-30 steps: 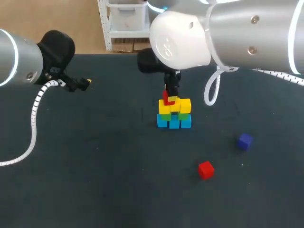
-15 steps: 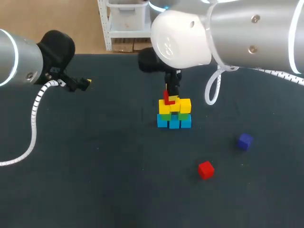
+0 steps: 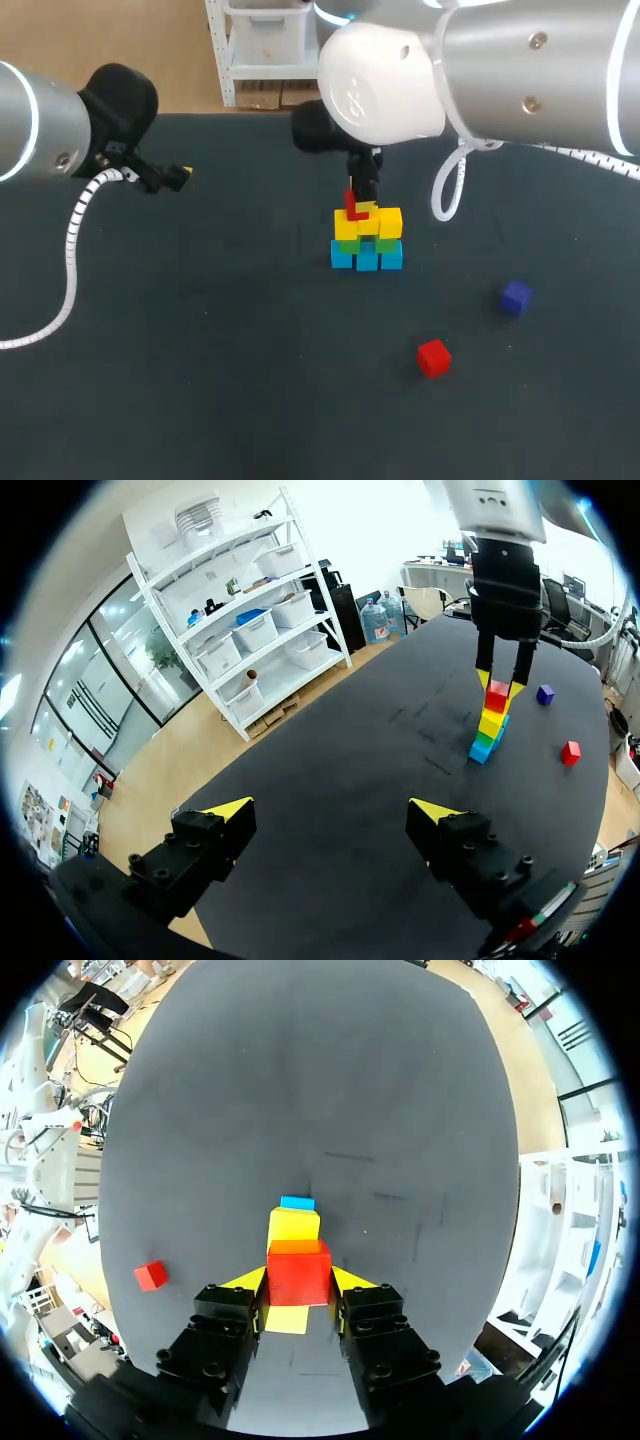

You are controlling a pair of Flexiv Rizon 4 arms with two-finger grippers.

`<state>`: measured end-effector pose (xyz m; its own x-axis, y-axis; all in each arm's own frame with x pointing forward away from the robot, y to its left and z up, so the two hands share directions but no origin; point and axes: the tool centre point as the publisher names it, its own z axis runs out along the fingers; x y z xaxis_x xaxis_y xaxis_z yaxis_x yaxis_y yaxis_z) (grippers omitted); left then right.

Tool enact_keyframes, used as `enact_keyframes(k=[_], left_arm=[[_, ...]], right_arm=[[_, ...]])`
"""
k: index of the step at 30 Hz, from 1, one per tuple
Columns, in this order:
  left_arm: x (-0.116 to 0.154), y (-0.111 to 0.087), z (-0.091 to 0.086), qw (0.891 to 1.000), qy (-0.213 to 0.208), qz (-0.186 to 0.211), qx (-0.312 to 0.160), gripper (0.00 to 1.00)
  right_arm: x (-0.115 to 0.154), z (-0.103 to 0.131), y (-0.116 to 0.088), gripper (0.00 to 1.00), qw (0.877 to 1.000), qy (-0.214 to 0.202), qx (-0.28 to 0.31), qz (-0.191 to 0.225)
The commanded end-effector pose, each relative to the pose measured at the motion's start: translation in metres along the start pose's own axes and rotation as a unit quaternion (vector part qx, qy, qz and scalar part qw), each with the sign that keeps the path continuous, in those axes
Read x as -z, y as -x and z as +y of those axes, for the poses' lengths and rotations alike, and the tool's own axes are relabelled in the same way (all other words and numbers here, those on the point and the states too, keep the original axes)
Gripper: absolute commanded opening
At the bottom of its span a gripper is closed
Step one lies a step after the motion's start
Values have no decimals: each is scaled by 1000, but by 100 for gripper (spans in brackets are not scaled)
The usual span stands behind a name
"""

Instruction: Place the blue cubes, place green cubes on the blue cubes, place the yellow cubes on the green cubes, then place the red cubes on the yellow cubes, and place purple cube on the red cubes.

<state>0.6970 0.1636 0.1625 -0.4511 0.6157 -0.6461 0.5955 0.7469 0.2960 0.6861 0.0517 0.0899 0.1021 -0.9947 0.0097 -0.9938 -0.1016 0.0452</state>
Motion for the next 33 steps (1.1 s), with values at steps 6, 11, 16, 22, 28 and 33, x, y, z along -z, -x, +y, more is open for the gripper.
enact_keyframes(k=[6, 11, 16, 22, 28, 33], left_arm=[[-1, 0, 1, 1000, -2, -1, -1, 100], [-1, 0, 1, 1000, -2, -1, -1, 100], [-1, 0, 1, 1000, -2, -1, -1, 100], [-1, 0, 1, 1000, -2, -1, -1, 100], [-1, 0, 1, 1000, -2, -1, -1, 100], [-1, 0, 1, 1000, -2, -1, -1, 100]], right_arm=[[0, -1, -1, 3, 1000, 0, 2, 0], [0, -2, 0, 9, 1000, -1, 4, -2], [-1, -2, -1, 17, 1000, -1, 6, -1], [-1, -2, 0, 23, 1000, -1, 7, -1], [-2, -3, 0, 41, 1000, -2, 8, -3], [-2, -3, 1, 46, 1000, -1, 9, -3]])
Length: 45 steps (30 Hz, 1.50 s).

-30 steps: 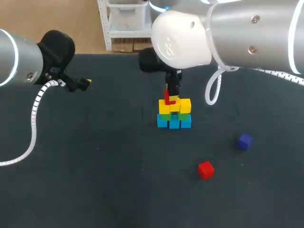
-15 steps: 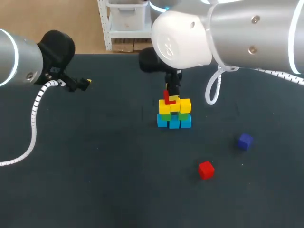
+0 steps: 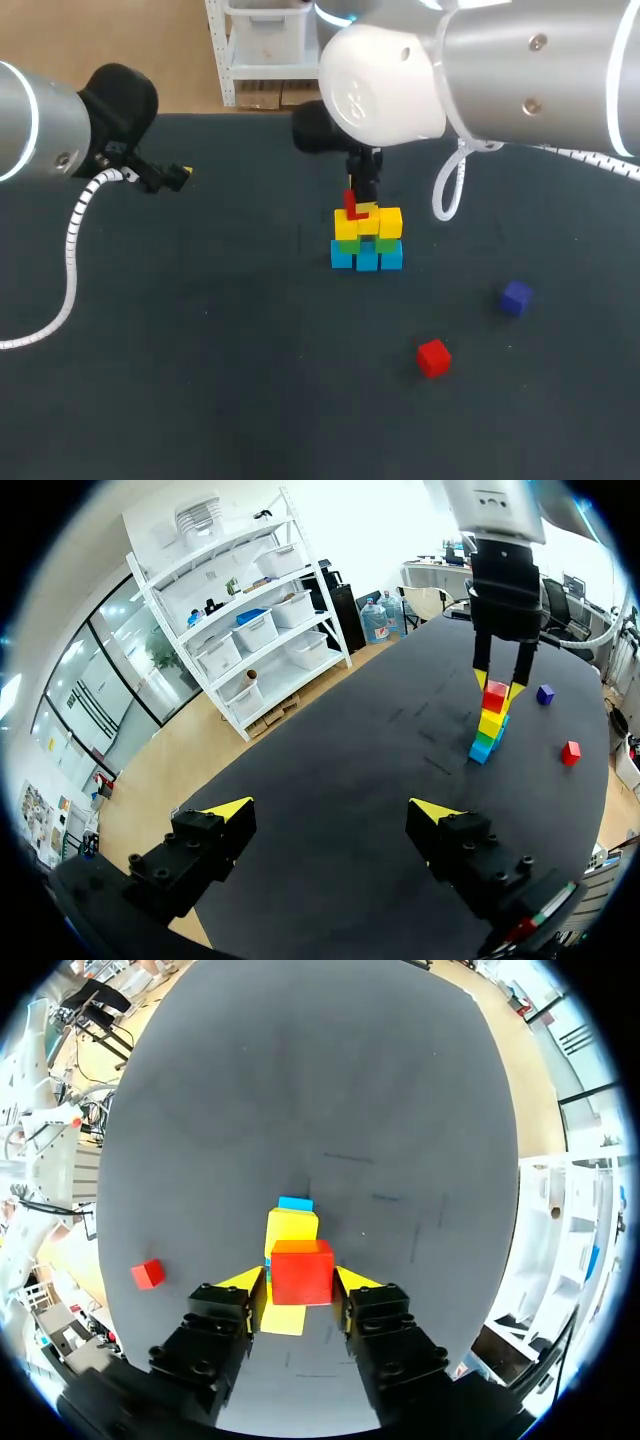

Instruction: Place the blue cubes, place green cubes on the blue cubes, place the yellow cubes on the green cubes, then place the red cubes on the yellow cubes, and place purple cube on the red cubes.

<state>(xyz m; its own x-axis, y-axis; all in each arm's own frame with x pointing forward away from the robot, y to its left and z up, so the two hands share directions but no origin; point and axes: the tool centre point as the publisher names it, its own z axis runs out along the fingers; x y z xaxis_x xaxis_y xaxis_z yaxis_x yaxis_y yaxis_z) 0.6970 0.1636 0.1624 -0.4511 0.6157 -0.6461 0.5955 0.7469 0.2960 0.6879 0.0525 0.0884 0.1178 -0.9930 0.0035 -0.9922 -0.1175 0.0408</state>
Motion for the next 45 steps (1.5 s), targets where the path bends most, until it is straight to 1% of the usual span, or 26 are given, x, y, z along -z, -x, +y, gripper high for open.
enact_keyframes(k=[1, 3, 4, 5, 6, 7, 8, 9, 15, 21, 23, 28, 32, 34, 38, 40, 45], left_arm=[[-1, 0, 1, 1000, -2, -1, -1, 100], [-1, 0, 1, 1000, -2, -1, -1, 100], [-1, 0, 1, 1000, -2, -1, -1, 100], [-1, 0, 1, 1000, -2, -1, -1, 100], [-1, 0, 1, 1000, -2, -1, -1, 100], [-1, 0, 1, 1000, -2, -1, -1, 100], [-1, 0, 1, 1000, -2, -1, -1, 100], [-1, 0, 1, 1000, -2, -1, -1, 100], [-1, 0, 1, 1000, -2, -1, -1, 100], [-1, 0, 1, 1000, -2, -1, -1, 100], [-1, 0, 1, 1000, -2, -1, -1, 100], [-1, 0, 1, 1000, -2, -1, -1, 100], [-1, 0, 1, 1000, -2, -1, -1, 100], [-1, 0, 1, 1000, -2, -1, -1, 100], [-1, 0, 1, 1000, -2, -1, -1, 100], [-1, 0, 1, 1000, -2, -1, -1, 100], [-1, 0, 1, 1000, -2, -1, -1, 100]], right_arm=[[-1, -1, 0, 47, 1000, 1, 1, -1], [-1, -1, 1, 50, 1000, 1, 1, -2], [-1, -1, 1, 56, 1000, 1, 0, -2], [0, 0, 0, 64, 1000, 1, 0, -3], [0, 0, 0, 70, 1000, 0, 0, -3], [0, 0, 0, 87, 1000, 0, 0, -3], [0, 1, 0, 98, 1000, 0, -1, -4], [1, 1, 0, 100, 1000, -1, -1, -6], [4, 3, -2, 100, 1000, -5, -8, -17], [19, 13, -13, 100, 999, -24, -23, -20], [23, 13, -14, 100, 999, -32, -25, -20], [40, 22, -30, 100, 998, -55, -38, -16], [54, 33, -45, 100, 996, -75, -43, -6], [60, 39, -51, 100, 995, -88, -41, -11], [72, 52, -63, 100, 993, -113, -21, 0], [77, 60, -65, 100, 993, -120, -5, 8], [83, 81, -67, 100, 992, -123, 36, -3]])
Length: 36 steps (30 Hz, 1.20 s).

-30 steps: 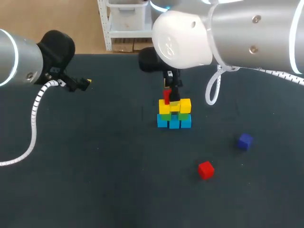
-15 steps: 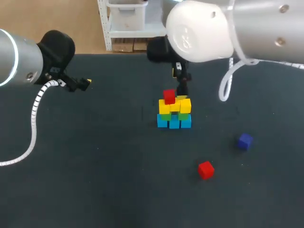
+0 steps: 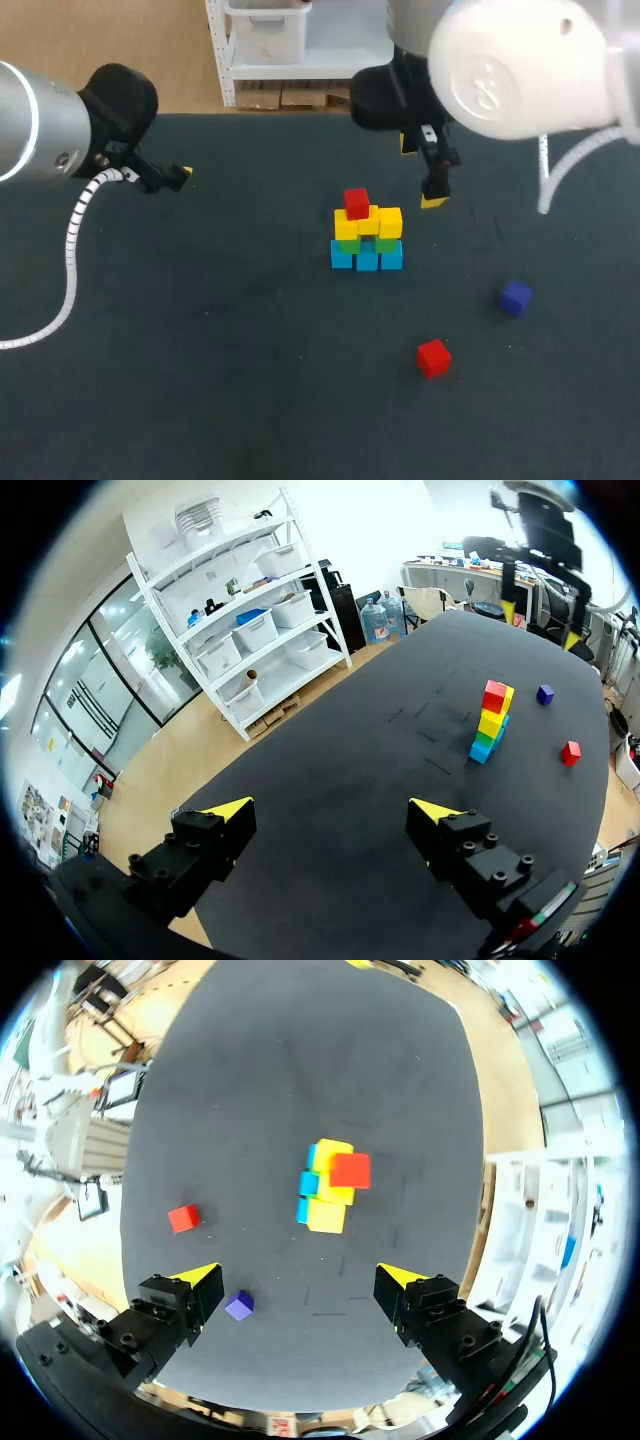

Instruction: Place the blue cubes, place green cubes on the blue cubes, place the yellow cubes on the green cubes, then place the red cubes on the yellow cubes, and place purple cube on the red cubes.

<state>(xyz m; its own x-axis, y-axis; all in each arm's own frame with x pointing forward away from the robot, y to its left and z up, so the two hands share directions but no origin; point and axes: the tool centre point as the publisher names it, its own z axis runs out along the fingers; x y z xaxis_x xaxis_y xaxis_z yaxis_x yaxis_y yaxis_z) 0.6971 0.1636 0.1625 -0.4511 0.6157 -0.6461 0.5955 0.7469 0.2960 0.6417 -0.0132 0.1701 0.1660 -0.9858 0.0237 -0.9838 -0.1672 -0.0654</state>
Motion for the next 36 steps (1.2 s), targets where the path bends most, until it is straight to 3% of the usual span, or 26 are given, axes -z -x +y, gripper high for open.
enact_keyframes(k=[1, 6, 13, 18, 31, 36], left_arm=[[-1, 0, 1, 1000, -2, -1, -1, 100], [-1, 0, 1, 1000, -2, -1, -1, 100], [-1, 0, 1, 1000, -2, -1, -1, 100], [-1, 0, 1, 1000, -2, -1, -1, 100], [-1, 0, 1, 1000, -2, -1, -1, 100], [-1, 0, 1, 1000, -2, -1, -1, 100]], right_arm=[[7, 29, -6, 100, 997, -69, 14, -8], [7, 50, -8, 100, 997, -69, 20, -2], [-12, 70, -1, 100, 996, -70, 53, -31], [-33, 84, -1, 100, 996, -46, 63, -48], [-73, 105, 14, 100, 993, 30, 101, -43], [-89, 110, 16, 100, 990, 60, 108, -64]])
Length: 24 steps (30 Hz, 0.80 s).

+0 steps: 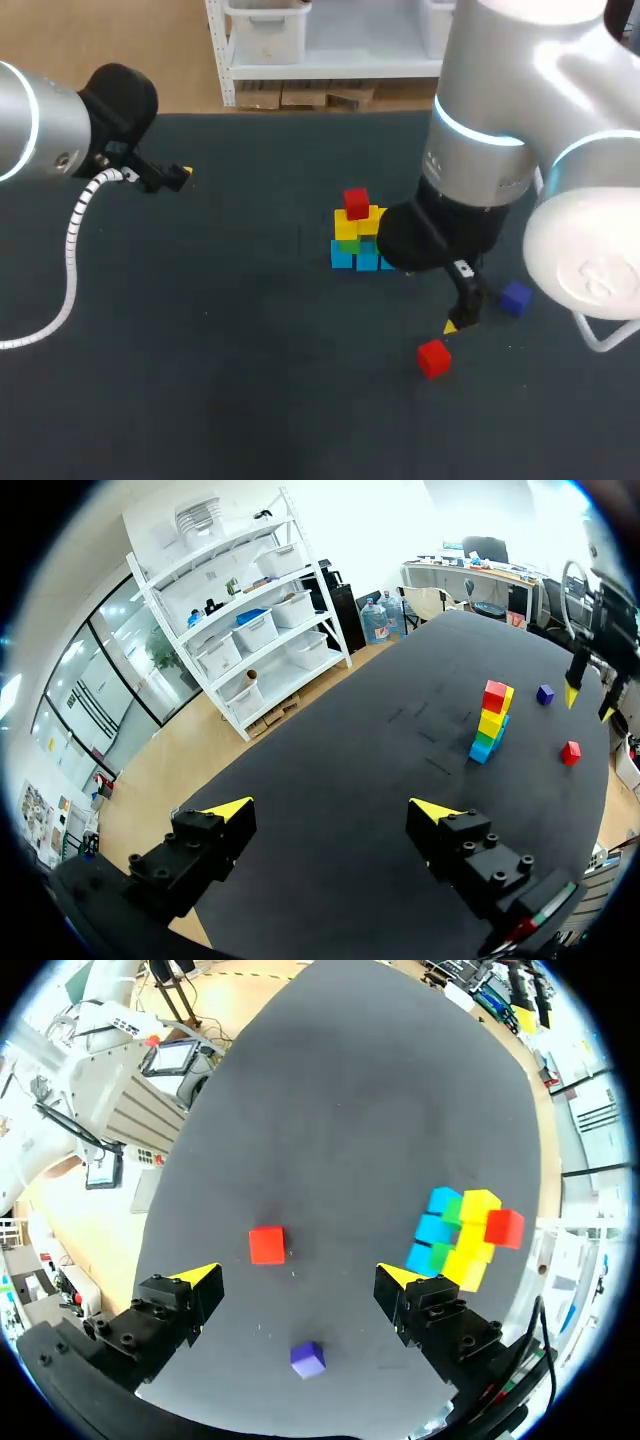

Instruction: Place the blue cubes, place green cubes on the blue cubes, place the yellow cubes on the green cubes, then place the red cubes on the yellow cubes, and place purple cube on the red cubes.

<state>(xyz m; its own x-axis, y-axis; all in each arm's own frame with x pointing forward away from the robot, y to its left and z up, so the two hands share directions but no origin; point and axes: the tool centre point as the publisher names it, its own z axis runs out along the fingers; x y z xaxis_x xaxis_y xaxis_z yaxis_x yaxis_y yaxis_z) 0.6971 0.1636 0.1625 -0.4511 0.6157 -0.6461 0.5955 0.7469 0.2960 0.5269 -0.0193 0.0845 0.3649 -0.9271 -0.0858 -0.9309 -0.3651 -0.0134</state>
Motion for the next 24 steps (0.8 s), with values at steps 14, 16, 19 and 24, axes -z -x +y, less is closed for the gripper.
enact_keyframes(k=[14, 16, 19, 24], left_arm=[[-1, 0, 1, 1000, -2, -1, -1, 100], [-1, 0, 1, 1000, -2, -1, -1, 100], [-1, 0, 1, 1000, -2, -1, -1, 100], [-1, 0, 1, 1000, -2, -1, -1, 100]], right_arm=[[-56, 5, -8, 100, 996, 85, -3, 11], [-61, 8, -7, 100, 995, 95, -6, 17], [-63, 13, -3, 100, 995, 93, -5, 17], [-70, 20, -1, 100, 996, 88, -8, 28]])
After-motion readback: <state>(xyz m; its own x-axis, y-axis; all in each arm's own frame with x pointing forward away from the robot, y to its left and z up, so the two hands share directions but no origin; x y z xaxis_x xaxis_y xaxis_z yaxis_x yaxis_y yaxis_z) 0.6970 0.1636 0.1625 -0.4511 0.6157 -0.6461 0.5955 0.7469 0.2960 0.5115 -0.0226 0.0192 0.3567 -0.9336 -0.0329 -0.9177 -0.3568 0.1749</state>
